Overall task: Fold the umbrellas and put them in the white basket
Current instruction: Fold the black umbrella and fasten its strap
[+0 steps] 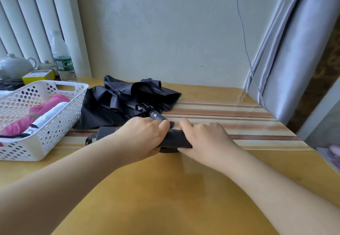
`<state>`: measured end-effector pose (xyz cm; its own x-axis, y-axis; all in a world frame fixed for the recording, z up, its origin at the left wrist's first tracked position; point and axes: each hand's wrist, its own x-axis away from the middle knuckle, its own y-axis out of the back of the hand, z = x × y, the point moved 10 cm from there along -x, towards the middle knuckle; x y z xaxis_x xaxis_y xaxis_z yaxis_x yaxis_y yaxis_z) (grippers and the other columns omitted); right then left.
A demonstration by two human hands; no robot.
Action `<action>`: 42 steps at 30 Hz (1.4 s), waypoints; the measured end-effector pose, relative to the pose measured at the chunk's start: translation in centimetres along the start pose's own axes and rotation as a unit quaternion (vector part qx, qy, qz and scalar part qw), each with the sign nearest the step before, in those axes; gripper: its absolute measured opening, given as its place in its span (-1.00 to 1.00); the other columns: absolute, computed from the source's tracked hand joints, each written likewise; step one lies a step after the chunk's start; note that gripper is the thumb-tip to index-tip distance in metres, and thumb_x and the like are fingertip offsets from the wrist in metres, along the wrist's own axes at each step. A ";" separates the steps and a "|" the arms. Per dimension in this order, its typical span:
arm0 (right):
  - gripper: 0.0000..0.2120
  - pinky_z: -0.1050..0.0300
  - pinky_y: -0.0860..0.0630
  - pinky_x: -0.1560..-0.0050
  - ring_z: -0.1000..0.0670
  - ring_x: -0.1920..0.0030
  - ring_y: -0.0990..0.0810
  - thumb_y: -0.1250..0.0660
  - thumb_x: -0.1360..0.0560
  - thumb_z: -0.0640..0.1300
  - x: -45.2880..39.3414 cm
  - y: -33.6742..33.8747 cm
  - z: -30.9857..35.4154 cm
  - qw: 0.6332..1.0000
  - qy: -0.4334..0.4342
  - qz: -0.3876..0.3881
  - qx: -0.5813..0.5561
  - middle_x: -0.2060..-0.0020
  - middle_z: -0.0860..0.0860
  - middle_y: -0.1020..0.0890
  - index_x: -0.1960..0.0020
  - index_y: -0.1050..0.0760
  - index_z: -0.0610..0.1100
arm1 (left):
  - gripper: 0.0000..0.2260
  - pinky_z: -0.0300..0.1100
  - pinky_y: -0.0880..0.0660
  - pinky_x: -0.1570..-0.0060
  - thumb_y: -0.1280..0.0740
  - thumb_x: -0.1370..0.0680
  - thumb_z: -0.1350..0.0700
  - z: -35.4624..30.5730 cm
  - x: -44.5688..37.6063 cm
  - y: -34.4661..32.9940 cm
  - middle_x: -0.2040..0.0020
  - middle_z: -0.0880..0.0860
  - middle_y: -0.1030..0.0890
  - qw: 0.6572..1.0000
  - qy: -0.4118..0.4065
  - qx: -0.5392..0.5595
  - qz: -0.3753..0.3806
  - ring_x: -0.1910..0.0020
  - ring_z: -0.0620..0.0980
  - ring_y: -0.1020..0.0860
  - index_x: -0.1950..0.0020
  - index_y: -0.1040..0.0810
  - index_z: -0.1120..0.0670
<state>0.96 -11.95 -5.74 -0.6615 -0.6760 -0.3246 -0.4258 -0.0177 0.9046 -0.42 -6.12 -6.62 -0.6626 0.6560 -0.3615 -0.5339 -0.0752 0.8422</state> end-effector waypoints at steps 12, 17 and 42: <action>-0.38 0.27 -0.13 0.52 -0.02 0.50 -0.53 -0.69 0.14 -0.01 -0.5 1.4 1.3 0.992 0.061 -0.103 0.041 0.49 0.07 -0.51 0.18 -0.49 -0.09 | -0.66 -0.17 -0.49 0.03 -0.34 -0.47 -0.12 4.2 1.8 -2.0 0.04 -0.12 -0.60 0.954 0.153 0.189 0.177 0.06 -0.07 -0.56 -0.21 -0.45 -0.11; -0.49 0.14 -0.39 0.25 -0.02 0.05 -0.59 -0.44 -0.35 0.26 -1.0 0.2 0.2 0.995 -0.008 0.071 -0.066 0.06 0.09 -0.60 -0.18 -0.42 0.04 | -0.70 -0.14 -0.51 0.24 -0.42 -0.42 -0.07 3.2 1.7 -0.5 0.16 -0.06 -0.59 0.994 0.083 0.065 0.039 0.21 -0.02 -0.59 -0.04 -0.48 0.04; -0.74 0.14 -0.42 0.32 -0.05 0.24 -0.56 -0.46 -0.38 0.05 -0.3 -3.1 -0.1 0.934 -0.043 0.253 -0.247 0.26 0.03 -0.58 0.10 -0.46 -0.05 | -0.55 -0.21 -0.40 0.56 -0.62 -0.08 0.00 2.3 3.7 -0.7 0.32 -0.02 -0.54 0.997 0.072 0.023 -0.019 0.43 0.00 -0.54 0.16 -0.55 0.10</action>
<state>2.49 -11.79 -8.42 -0.7571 -0.6285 0.1782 0.2788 -0.0643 0.9582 -1.26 -1.91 -7.66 -0.7135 0.5422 -0.4437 -0.5365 -0.0156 0.8437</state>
